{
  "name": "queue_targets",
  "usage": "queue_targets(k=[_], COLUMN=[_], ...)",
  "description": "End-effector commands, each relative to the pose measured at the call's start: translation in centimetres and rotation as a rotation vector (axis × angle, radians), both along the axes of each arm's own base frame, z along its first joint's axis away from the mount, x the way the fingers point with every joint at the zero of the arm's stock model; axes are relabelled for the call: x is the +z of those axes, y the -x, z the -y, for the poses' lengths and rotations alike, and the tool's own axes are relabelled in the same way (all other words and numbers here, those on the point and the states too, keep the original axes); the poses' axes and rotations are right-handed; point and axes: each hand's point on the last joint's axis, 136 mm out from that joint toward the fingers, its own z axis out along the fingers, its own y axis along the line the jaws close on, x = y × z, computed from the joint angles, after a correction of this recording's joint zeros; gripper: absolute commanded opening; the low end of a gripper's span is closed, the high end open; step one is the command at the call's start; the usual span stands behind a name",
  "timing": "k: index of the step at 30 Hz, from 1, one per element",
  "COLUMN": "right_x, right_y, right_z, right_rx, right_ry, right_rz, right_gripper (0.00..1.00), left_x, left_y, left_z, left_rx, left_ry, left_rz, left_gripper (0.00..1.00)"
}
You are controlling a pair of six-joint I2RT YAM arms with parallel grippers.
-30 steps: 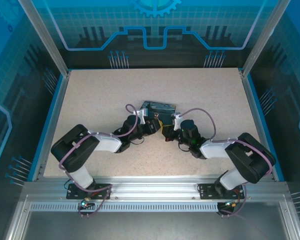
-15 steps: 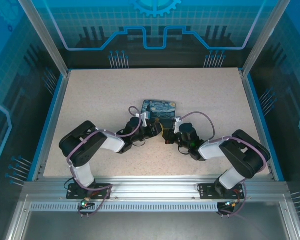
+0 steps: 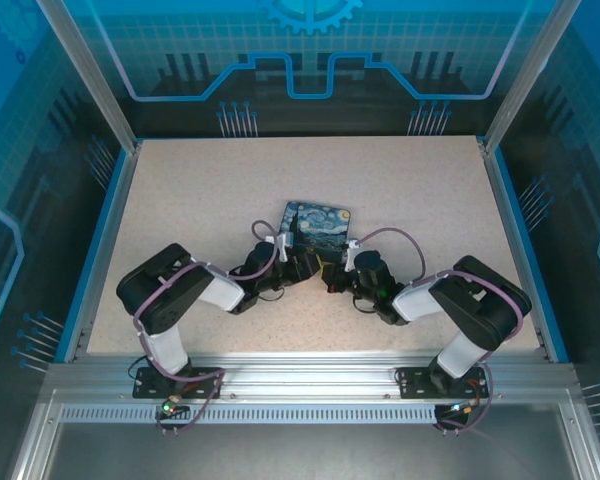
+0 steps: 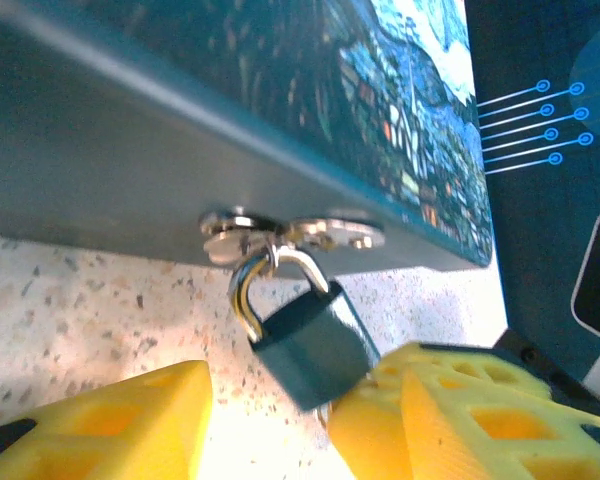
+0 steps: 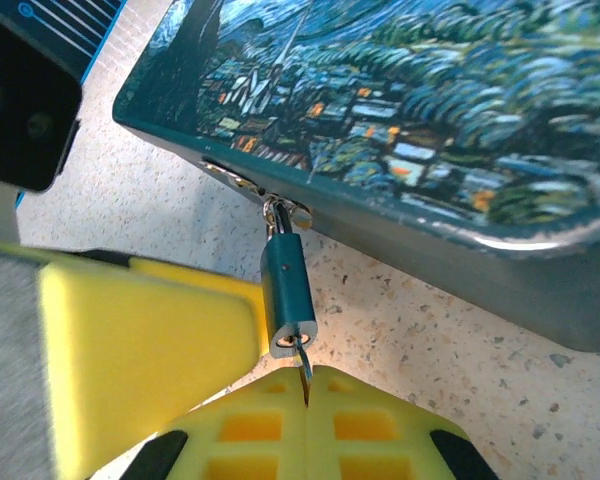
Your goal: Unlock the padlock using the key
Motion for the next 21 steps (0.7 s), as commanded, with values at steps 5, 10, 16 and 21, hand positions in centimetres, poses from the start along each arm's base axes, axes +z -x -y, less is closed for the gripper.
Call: queue_targets(k=[5, 10, 16, 21], right_x=[2.6, 3.0, 2.7, 2.9], right_y=[-1.2, -0.9, -0.5, -0.4], right_z=[-0.8, -1.2, -1.8, -2.1], right_rx=[-0.033, -0.044, -0.058, -0.073], right_ry=[-0.072, -0.099, -0.131, -0.169], right_rz=[0.028, -0.049, -0.178, -0.236], right_gripper=[0.00, 0.00, 0.00, 0.00], left_x=[2.8, 3.8, 3.7, 2.9], left_y=[0.4, 0.3, 0.1, -0.3], left_z=[-1.2, -2.3, -2.9, -3.2], left_rx=[0.030, 0.085, 0.133, 0.189], left_ry=[0.045, 0.074, 0.104, 0.167], left_rz=[0.070, 0.082, 0.038, -0.027], left_gripper=[0.56, 0.57, 0.56, 0.53])
